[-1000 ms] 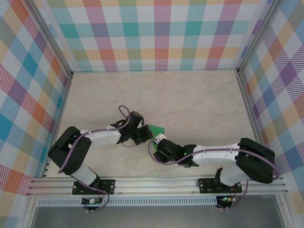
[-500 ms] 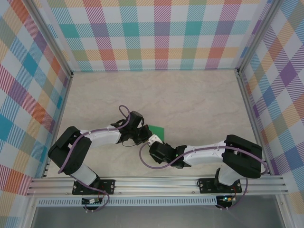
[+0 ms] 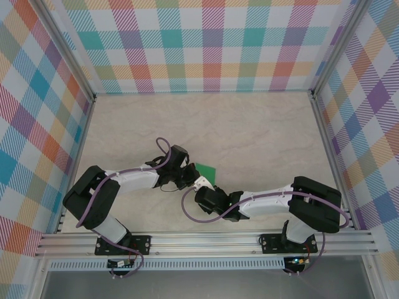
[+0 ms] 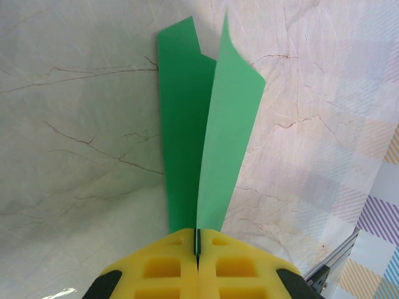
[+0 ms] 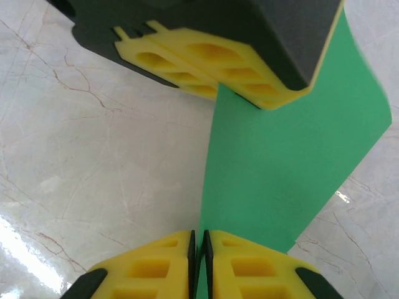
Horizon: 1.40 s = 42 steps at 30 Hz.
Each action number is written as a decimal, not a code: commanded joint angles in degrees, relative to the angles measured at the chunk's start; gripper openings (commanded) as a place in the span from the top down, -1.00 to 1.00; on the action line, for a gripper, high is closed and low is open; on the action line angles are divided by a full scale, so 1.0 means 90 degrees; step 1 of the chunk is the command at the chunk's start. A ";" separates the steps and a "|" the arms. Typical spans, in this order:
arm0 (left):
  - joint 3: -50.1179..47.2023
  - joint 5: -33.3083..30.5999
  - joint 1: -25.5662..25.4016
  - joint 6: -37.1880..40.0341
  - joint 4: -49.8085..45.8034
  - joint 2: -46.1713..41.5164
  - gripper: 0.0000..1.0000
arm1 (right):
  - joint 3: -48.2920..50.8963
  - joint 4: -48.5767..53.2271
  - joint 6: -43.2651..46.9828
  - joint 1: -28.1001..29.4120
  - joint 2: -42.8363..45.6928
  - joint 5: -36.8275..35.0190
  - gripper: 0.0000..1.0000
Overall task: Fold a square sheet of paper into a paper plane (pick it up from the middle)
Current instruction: Fold the wing for the fifth time at the center of the table.
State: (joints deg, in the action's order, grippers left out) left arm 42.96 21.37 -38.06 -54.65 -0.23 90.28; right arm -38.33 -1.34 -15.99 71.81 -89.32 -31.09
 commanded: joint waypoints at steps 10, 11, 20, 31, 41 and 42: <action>0.0100 -0.0301 -0.0009 -0.0038 -0.0527 -0.0328 0.43 | 0.0157 0.0059 -0.0044 0.0054 0.0178 -0.0069 0.92; 0.0104 -0.0354 -0.0009 -0.0035 -0.0582 -0.0402 0.37 | 0.0185 0.0021 -0.0030 0.0053 0.0178 -0.0014 0.93; 0.0159 -0.1273 -0.0009 -0.0021 -0.1553 -0.1302 -0.36 | 0.0719 -0.0810 -0.0600 -0.0325 0.0430 0.1293 0.93; -0.0091 -0.1566 -0.0005 -0.0123 -0.1823 -0.1857 -0.43 | 0.1658 -0.2241 -0.1539 -0.1382 0.1162 0.3302 0.92; -0.0110 -0.0851 -0.0008 -0.0292 -0.0876 -0.1261 -0.57 | 0.2061 -0.2670 -0.1713 -0.1885 0.1545 0.3894 0.91; -0.0008 -0.0745 -0.0009 -0.0307 -0.0840 -0.1115 -0.60 | 0.2071 -0.2616 -0.1634 -0.1885 0.1591 0.3853 0.91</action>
State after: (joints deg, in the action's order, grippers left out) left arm 41.52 11.31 -38.11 -56.34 -10.61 77.32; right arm -20.43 -22.85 -31.27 54.94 -76.69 2.15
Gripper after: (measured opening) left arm 0.787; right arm 0.047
